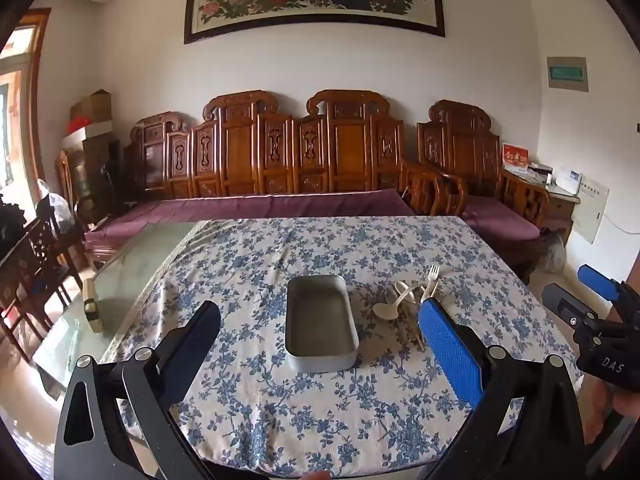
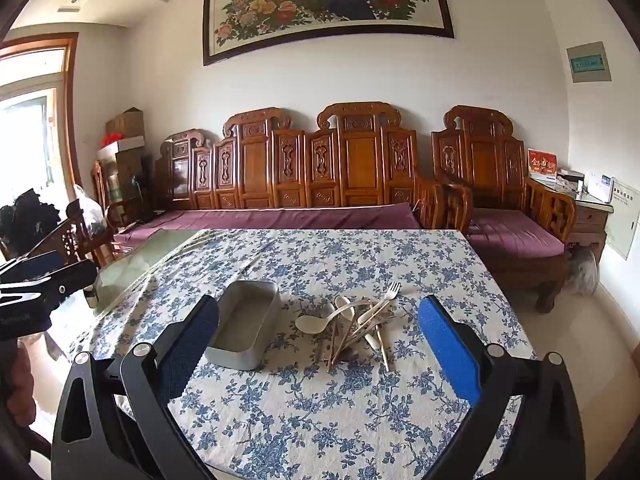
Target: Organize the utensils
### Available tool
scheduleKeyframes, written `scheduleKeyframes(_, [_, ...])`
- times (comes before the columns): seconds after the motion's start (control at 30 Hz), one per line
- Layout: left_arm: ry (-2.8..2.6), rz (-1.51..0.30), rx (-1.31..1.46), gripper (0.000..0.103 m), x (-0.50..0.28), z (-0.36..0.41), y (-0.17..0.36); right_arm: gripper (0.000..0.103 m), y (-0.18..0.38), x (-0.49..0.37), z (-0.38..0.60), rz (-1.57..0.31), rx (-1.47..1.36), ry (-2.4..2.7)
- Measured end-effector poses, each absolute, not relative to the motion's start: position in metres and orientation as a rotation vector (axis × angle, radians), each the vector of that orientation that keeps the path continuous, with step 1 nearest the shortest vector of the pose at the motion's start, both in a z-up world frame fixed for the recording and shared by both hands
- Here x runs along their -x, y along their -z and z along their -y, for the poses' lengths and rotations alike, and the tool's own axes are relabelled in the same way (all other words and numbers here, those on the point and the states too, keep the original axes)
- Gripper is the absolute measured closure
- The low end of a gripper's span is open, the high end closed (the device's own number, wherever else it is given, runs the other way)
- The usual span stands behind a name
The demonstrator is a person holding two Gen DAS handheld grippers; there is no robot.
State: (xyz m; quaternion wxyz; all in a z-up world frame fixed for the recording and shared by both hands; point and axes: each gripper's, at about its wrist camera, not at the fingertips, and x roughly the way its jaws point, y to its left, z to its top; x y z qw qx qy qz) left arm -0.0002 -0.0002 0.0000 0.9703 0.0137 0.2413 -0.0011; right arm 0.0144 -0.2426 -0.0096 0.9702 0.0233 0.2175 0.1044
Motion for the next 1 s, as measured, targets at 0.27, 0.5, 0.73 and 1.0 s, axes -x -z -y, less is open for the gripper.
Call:
scheduleKeyframes(0.27, [-0.006, -0.487, -0.026, 0.006, 0.002, 0.002, -0.002, 0.003, 0.009, -0.014, 0.243, -0.434, -0.044, -0.208])
scheduleKeyframes(0.5, [0.006, -0.486, -0.022, 0.006, 0.001, 0.009, -0.011, 0.003, 0.011, -0.014, 0.243, -0.435, -0.046, -0.208])
scheduleKeyframes(0.73, [0.006, -0.483, -0.021, 0.006, 0.002, 0.008, -0.011, 0.003, 0.008, -0.011, 0.243, -0.433, -0.046, -0.209])
scheduleKeyframes(1.0, [0.015, -0.483, -0.023, 0.006, 0.004, 0.008, -0.017, 0.003, 0.010, -0.012, 0.241, -0.431, -0.049, -0.214])
